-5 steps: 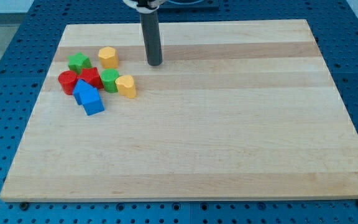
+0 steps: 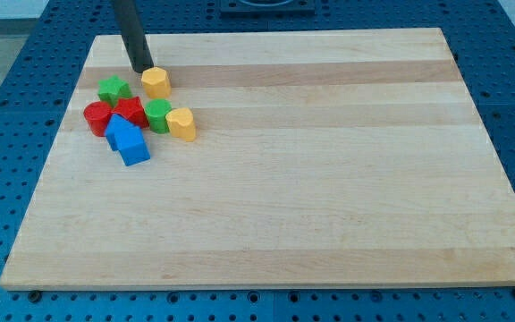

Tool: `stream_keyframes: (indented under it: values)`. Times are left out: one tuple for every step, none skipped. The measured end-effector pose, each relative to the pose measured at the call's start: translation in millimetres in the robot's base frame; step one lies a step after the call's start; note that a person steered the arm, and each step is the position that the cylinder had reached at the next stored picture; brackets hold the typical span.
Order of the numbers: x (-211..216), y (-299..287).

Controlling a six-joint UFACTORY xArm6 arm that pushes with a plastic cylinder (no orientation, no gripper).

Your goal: Move the yellow hexagon into the group of blocks

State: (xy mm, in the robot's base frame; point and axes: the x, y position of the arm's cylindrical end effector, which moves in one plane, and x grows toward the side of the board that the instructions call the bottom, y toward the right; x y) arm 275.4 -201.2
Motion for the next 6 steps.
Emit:
stream_keyframes:
  values:
    - [8,0]
    - [8,4]
    - [5,26]
    - [5,43]
    - [15,42]
    - [35,40]
